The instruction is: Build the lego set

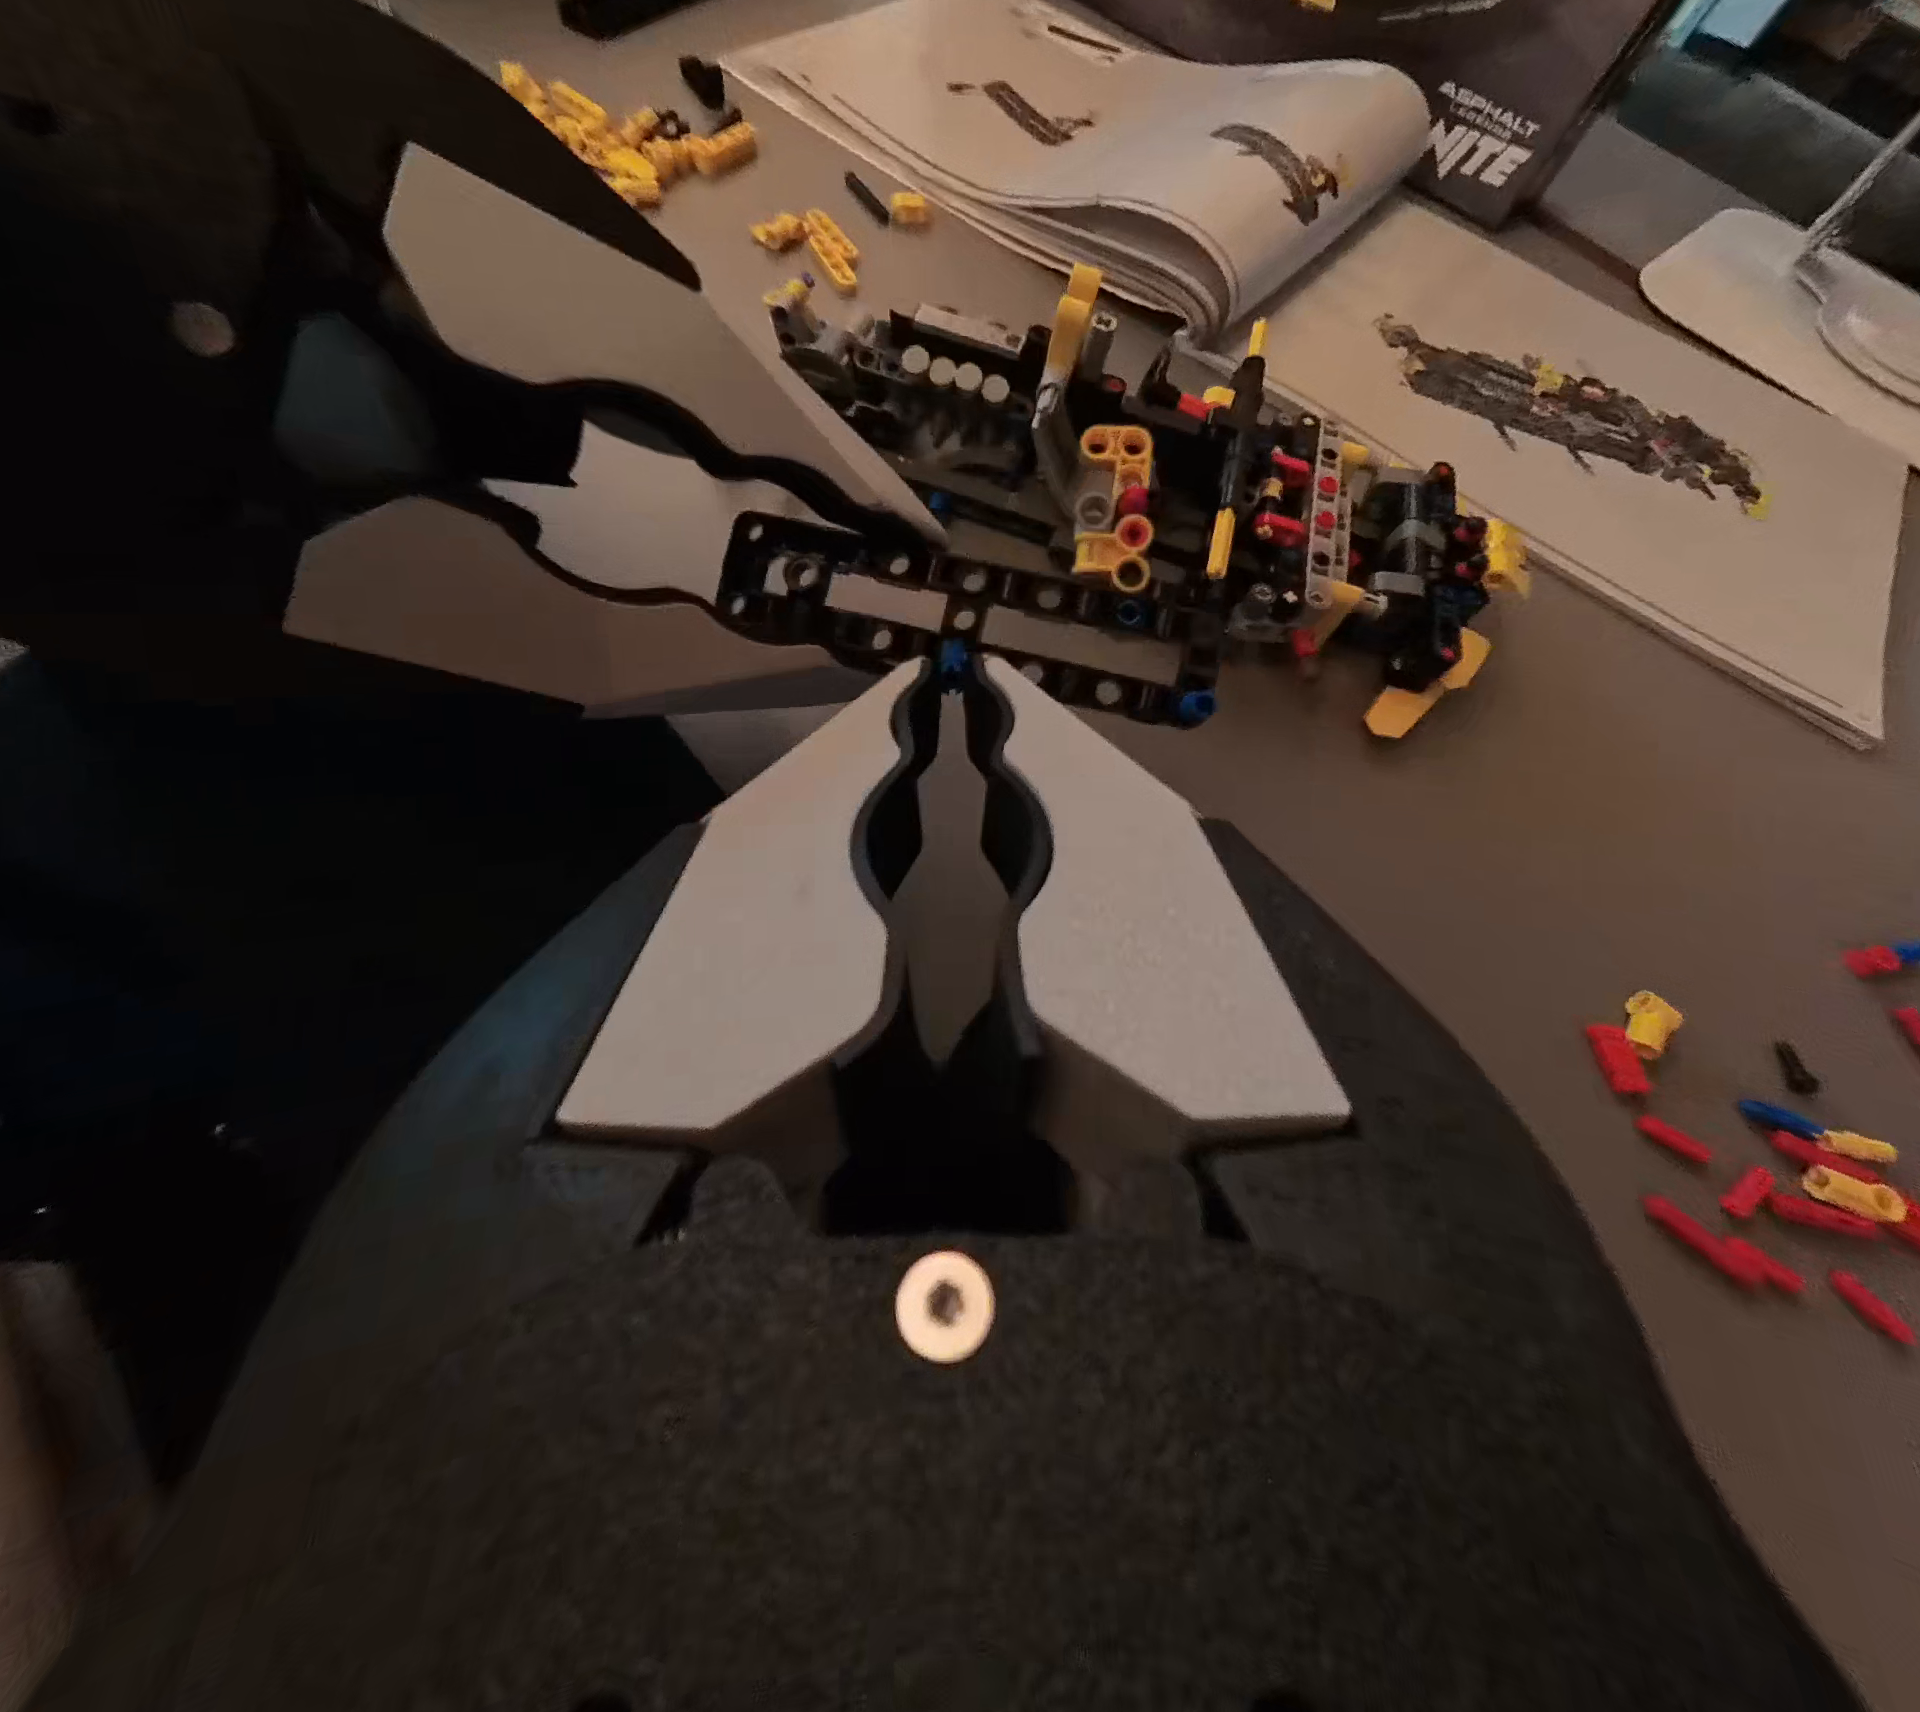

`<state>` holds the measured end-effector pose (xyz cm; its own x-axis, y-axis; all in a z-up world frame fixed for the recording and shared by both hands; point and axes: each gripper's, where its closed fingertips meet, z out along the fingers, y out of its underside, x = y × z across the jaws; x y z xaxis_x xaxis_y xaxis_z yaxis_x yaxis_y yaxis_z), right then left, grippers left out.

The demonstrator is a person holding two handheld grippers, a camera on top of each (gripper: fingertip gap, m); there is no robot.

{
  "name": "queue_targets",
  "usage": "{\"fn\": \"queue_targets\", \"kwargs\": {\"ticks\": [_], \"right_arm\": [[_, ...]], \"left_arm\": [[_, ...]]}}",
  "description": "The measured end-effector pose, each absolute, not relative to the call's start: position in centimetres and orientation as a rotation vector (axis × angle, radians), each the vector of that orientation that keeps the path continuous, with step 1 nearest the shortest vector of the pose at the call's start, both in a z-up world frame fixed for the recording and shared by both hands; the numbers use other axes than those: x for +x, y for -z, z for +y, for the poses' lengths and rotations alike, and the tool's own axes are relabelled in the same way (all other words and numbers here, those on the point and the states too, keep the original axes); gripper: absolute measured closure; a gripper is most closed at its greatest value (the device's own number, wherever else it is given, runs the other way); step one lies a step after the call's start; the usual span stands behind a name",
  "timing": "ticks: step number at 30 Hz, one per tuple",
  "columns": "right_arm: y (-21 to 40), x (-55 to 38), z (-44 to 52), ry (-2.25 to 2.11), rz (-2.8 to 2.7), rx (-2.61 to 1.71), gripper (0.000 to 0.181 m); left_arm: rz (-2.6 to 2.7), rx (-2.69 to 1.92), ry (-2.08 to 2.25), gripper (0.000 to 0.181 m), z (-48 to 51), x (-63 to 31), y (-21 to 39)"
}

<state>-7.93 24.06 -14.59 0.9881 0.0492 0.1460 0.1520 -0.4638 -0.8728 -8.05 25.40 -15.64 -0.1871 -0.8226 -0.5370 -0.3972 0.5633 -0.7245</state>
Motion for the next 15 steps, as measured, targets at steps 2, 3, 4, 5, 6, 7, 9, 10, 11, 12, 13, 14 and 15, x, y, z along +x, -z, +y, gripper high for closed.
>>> {"fn": "queue_targets", "kwargs": {"ticks": [2, 3, 4, 5, 6, 7, 9, 10, 11, 12, 13, 14, 15], "right_arm": [[15.1, -7.8, 24.2, 0.161, -0.159, -2.090, 0.177], [15.2, -7.8, 24.2, 0.190, -0.171, -2.104, 0.177], [15.4, -7.8, 24.3, 0.224, -0.189, -2.122, 0.177], [15.7, -7.8, 24.3, 0.256, -0.210, -2.142, 0.177], [15.9, -7.8, 24.3, 0.279, -0.227, -2.155, 0.177], [15.9, -7.8, 24.4, 0.289, -0.232, -2.156, 0.177], [16.0, -7.8, 24.4, 0.253, -0.220, -2.170, 0.177], [16.1, -7.8, 24.4, 0.229, -0.215, -2.170, 0.177], [16.2, -7.8, 24.3, 0.205, -0.215, -2.174, 0.177], [16.4, -7.8, 24.3, 0.173, -0.208, -2.171, 0.177], [16.6, -7.8, 24.3, 0.127, -0.194, -2.171, 0.177], [16.7, -7.8, 24.2, 0.069, -0.174, -2.173, 0.177], [16.6, -7.8, 24.1, 0.001, -0.148, -2.172, 0.177]], "left_arm": [[1.810, -1.007, 0.514, 0.155, 25.5, -7.9, 16.0], [1.815, -1.000, 0.499, 0.156, 25.5, -7.9, 16.2], [1.820, -0.992, 0.480, 0.156, 25.5, -7.9, 16.3], [1.830, -0.981, 0.458, 0.156, 25.5, -7.9, 16.6], [1.833, -0.966, 0.436, 0.156, 25.5, -7.9, 16.7], [1.826, -0.947, 0.417, 0.156, 25.5, -7.9, 16.6], [1.825, -0.929, 0.401, 0.156, 25.4, -7.9, 16.6], [1.827, -0.926, 0.401, 0.156, 25.3, -8.0, 16.6], [1.835, -0.930, 0.407, 0.156, 25.3, -8.0, 16.8], [1.842, -0.939, 0.419, 0.156, 25.3, -8.0, 16.8], [1.855, -0.951, 0.435, 0.156, 25.2, -8.0, 17.0], [1.864, -0.961, 0.454, 0.156, 25.1, -8.0, 17.1], [1.873, -0.976, 0.487, 0.156, 25.0, -8.0, 17.1]]}}
